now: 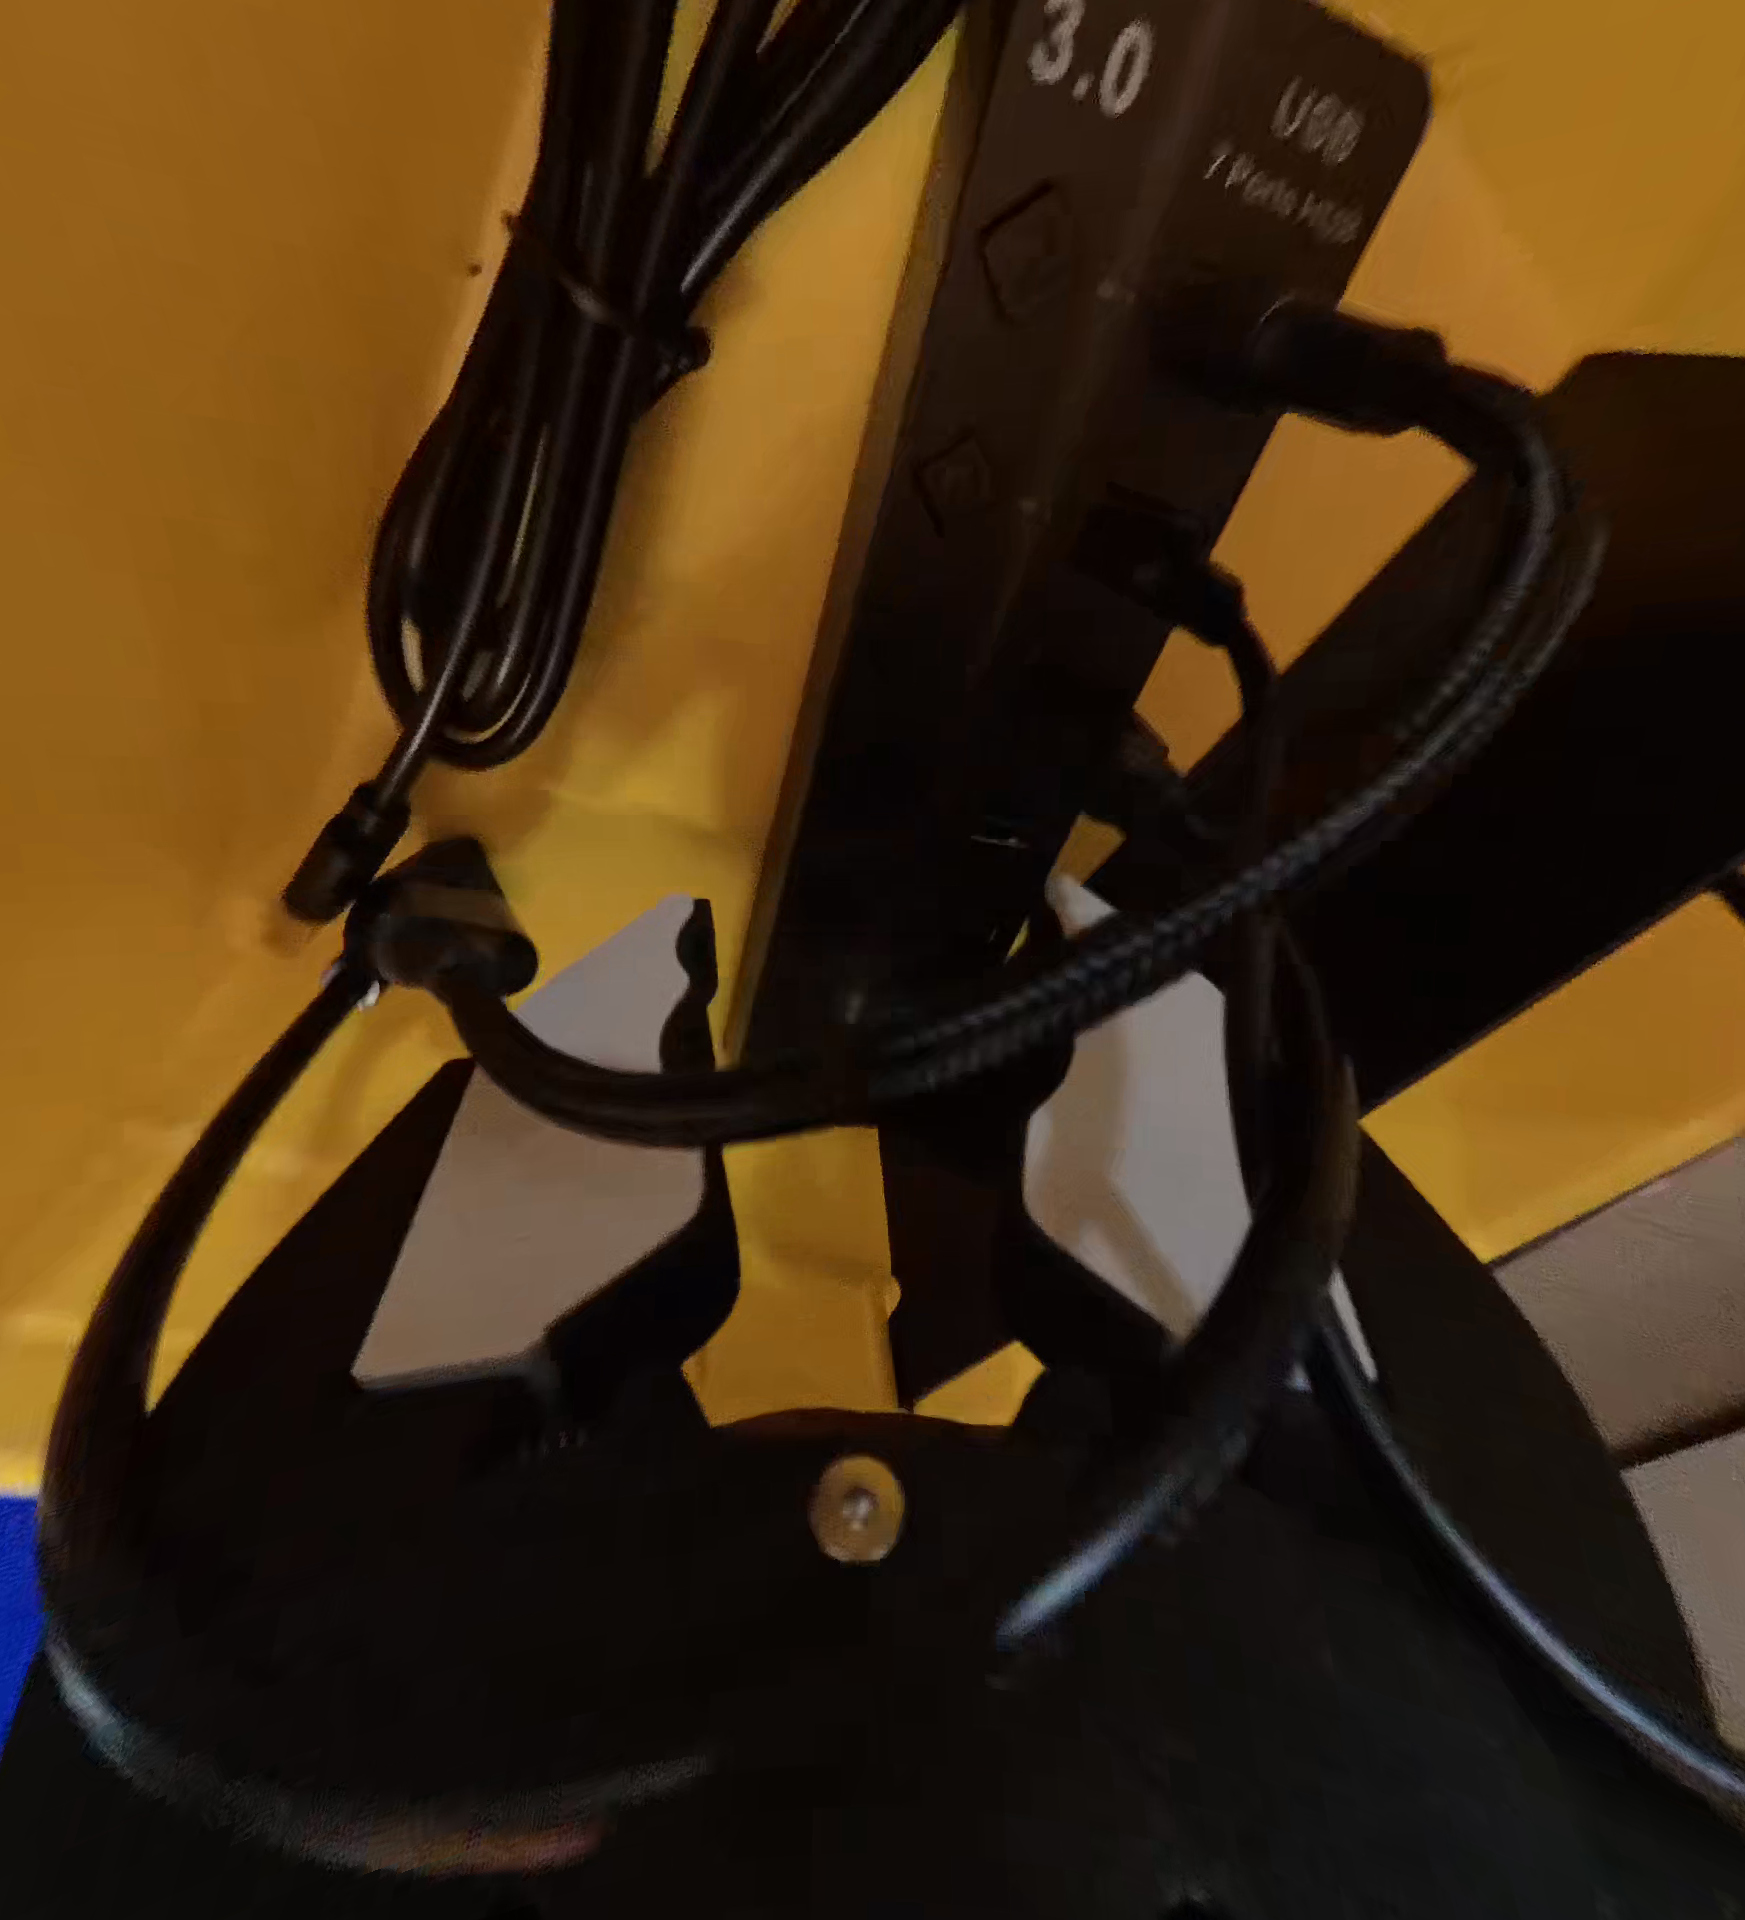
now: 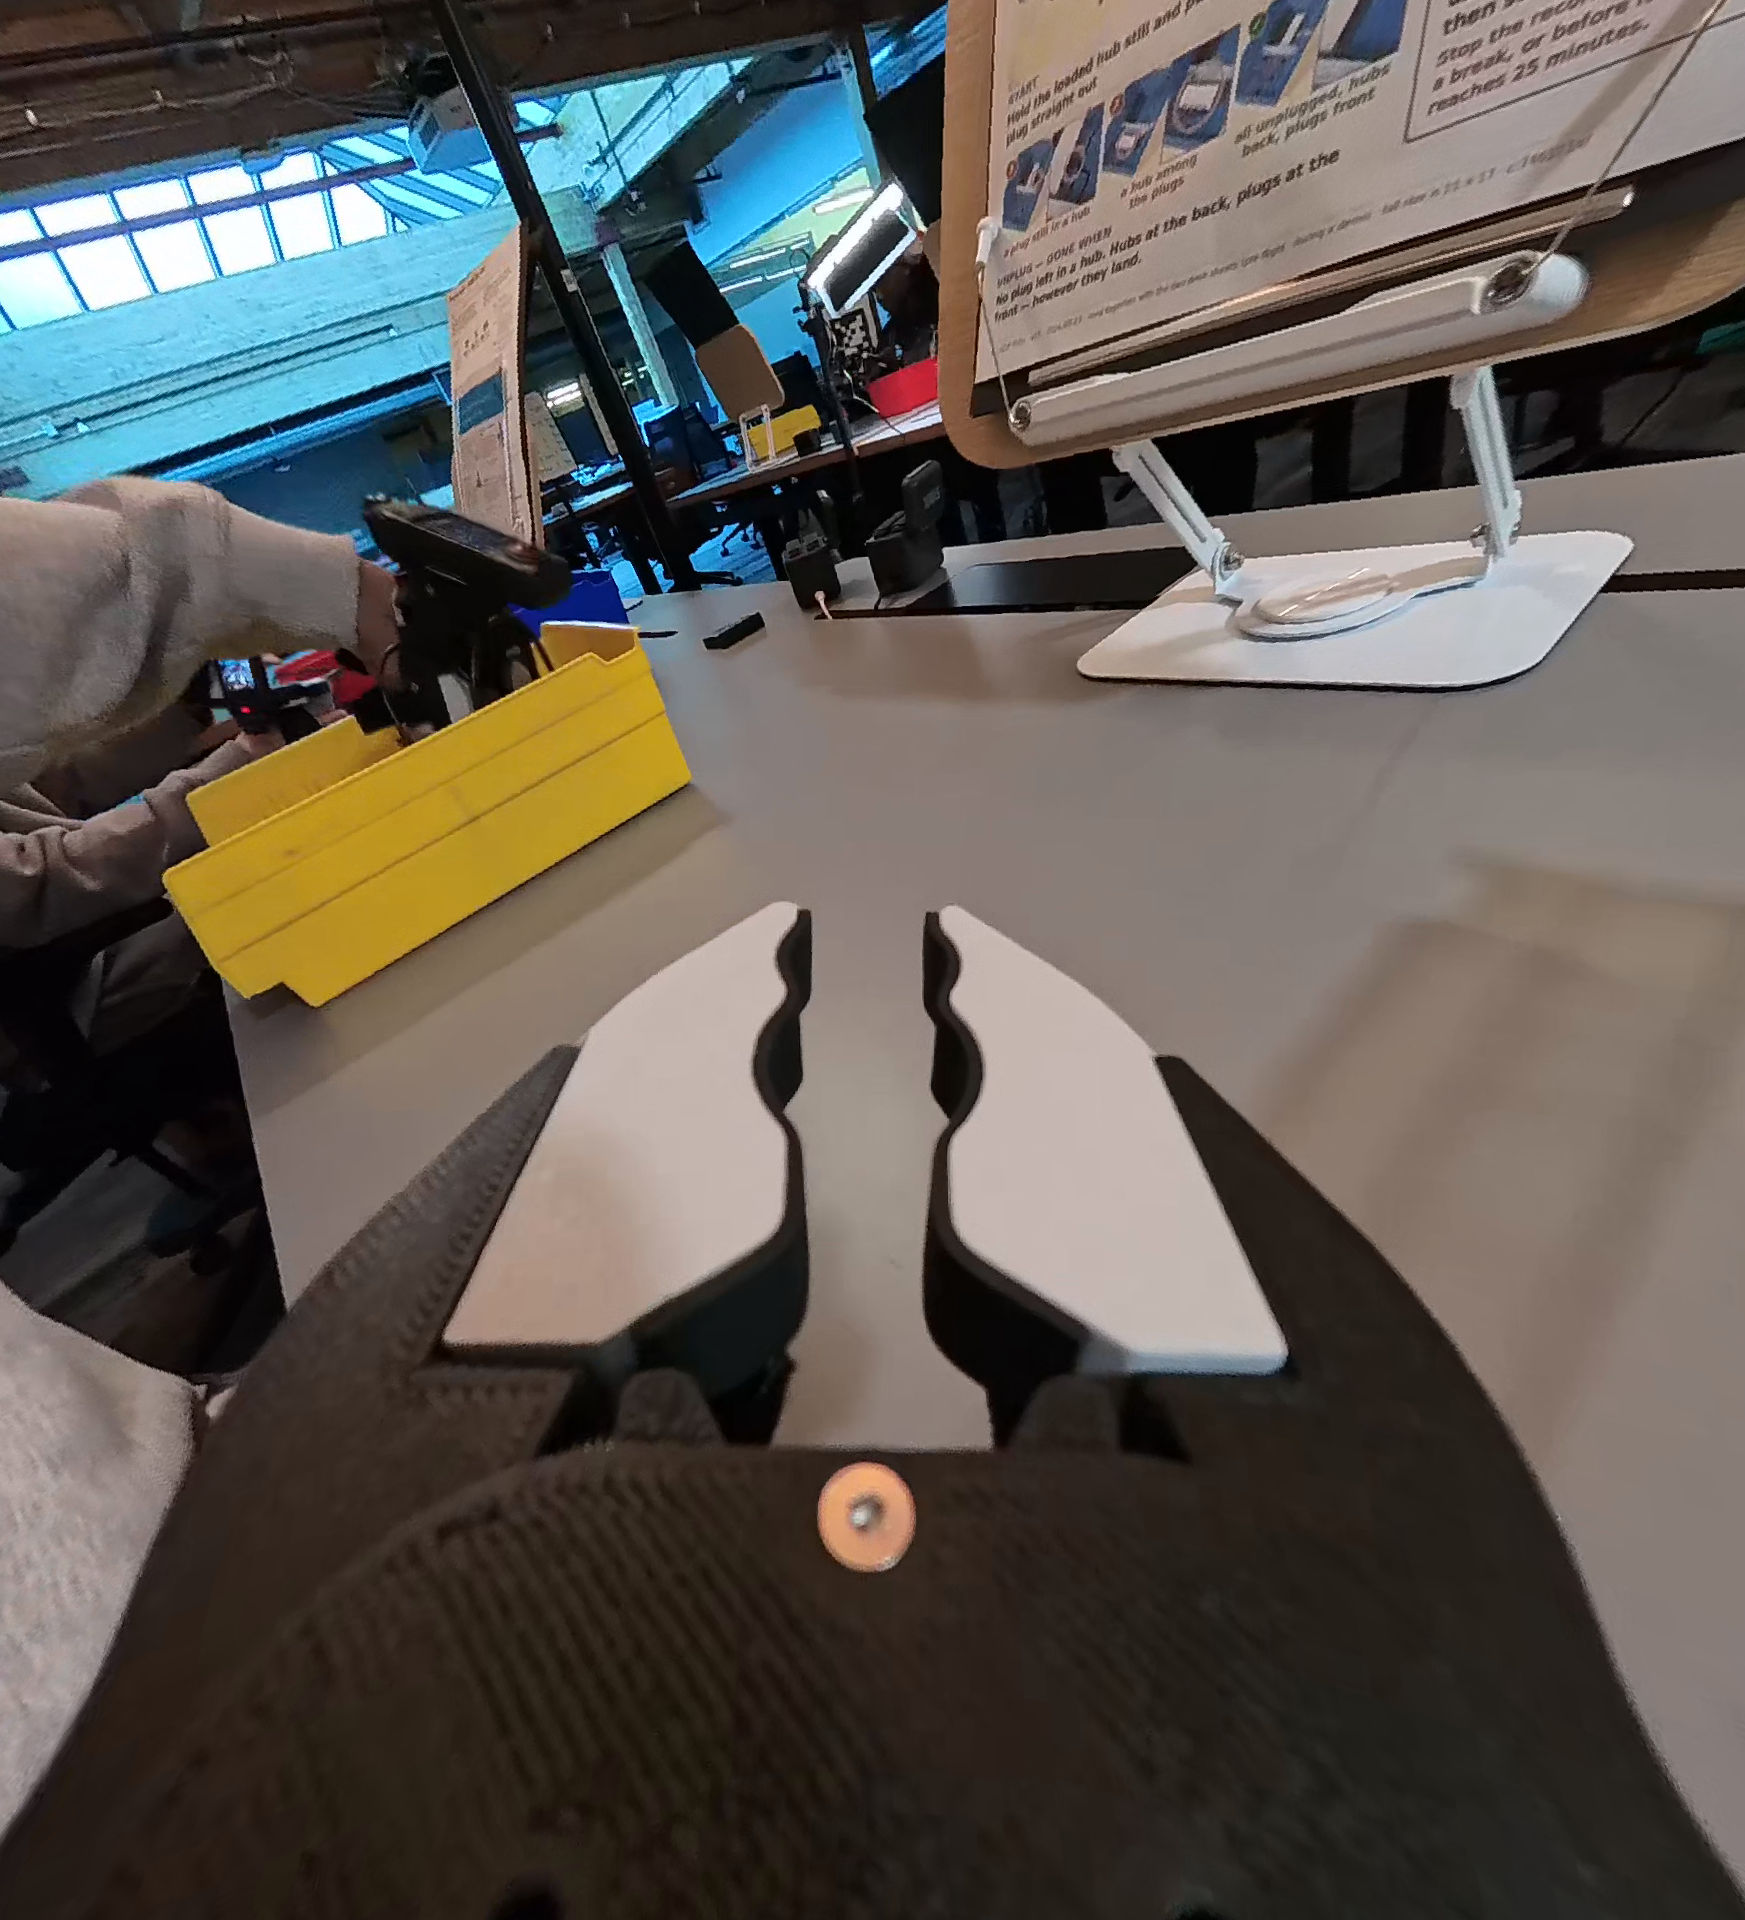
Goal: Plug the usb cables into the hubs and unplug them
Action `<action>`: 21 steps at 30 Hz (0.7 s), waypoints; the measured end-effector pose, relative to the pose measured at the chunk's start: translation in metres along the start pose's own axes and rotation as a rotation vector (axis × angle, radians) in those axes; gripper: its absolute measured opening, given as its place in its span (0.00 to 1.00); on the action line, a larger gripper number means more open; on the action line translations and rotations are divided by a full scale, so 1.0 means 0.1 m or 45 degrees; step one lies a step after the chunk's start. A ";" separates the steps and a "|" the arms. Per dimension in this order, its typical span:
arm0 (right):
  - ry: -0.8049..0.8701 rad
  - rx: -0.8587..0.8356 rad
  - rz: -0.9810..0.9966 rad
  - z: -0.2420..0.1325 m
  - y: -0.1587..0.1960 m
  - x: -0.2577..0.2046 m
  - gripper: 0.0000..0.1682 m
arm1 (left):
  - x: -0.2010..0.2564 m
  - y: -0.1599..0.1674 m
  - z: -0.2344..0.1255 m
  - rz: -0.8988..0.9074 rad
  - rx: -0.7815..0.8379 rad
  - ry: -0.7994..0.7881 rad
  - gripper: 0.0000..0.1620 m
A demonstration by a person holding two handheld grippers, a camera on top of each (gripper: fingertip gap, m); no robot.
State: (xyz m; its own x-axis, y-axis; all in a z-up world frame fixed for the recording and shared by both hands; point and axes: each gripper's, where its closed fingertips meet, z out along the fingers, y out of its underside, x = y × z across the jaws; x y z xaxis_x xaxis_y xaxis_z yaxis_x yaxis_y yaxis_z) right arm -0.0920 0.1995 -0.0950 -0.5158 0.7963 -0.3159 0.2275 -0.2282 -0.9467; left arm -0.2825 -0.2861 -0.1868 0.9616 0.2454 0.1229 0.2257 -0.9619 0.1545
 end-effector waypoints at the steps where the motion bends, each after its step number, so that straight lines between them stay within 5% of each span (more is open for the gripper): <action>1: 0.001 0.007 0.011 -0.01 -0.01 0.01 0.12 | -0.01 0.00 0.00 -0.005 -0.007 0.014 0.39; 11: -0.013 0.054 0.180 -0.04 -0.04 0.14 0.13 | 0.13 -0.10 0.07 -0.107 0.087 0.240 0.50; 17: -0.015 0.043 0.168 -0.02 -0.03 0.13 0.13 | 0.12 -0.10 0.13 0.114 -0.026 0.058 0.34; 21: -0.028 0.048 0.177 -0.02 -0.04 0.11 0.13 | 0.12 -0.12 0.14 0.135 0.050 -0.032 0.32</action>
State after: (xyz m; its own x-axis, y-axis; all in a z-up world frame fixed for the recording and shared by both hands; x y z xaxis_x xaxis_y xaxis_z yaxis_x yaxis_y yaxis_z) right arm -0.0968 0.2108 -0.0950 -0.4997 0.7429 -0.4454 0.2671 -0.3570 -0.8951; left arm -0.2716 -0.2738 -0.2014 0.9838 0.1397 0.1120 0.1283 -0.9863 0.1036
